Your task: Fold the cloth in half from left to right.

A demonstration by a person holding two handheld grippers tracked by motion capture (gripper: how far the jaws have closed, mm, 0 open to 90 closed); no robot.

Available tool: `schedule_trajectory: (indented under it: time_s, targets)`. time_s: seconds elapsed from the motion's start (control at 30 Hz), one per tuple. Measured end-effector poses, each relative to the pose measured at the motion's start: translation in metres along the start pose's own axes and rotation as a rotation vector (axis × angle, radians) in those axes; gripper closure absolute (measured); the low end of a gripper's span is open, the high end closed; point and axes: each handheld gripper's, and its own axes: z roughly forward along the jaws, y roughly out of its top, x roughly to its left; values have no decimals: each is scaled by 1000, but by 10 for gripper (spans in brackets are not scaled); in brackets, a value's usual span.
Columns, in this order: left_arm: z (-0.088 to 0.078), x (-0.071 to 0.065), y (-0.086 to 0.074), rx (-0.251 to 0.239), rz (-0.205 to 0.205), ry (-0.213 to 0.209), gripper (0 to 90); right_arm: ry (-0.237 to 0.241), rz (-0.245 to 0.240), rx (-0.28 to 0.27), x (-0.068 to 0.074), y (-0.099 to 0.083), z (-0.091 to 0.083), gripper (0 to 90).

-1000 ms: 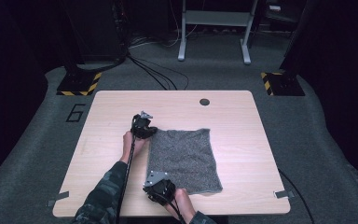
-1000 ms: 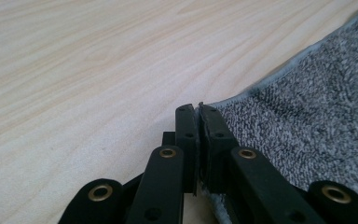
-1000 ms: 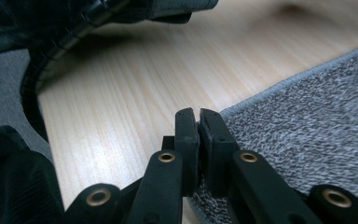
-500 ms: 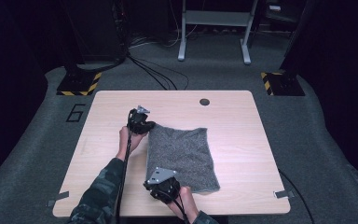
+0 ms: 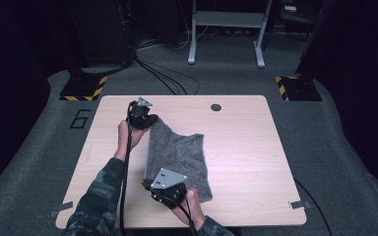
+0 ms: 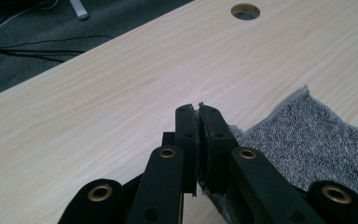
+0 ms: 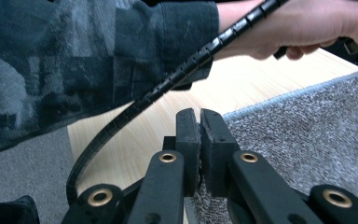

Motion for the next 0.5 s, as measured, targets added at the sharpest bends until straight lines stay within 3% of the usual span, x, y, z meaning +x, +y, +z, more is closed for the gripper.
schedule_trajectory:
  time_s: [0.3, 0.5]
  targets:
    - [21, -26, 10, 49, 52, -9, 860, -36, 33, 4, -8, -14, -17, 862]
    - [38, -37, 15, 57, 51, -24, 858, -70, 69, 24, -17, -28, -30, 861]
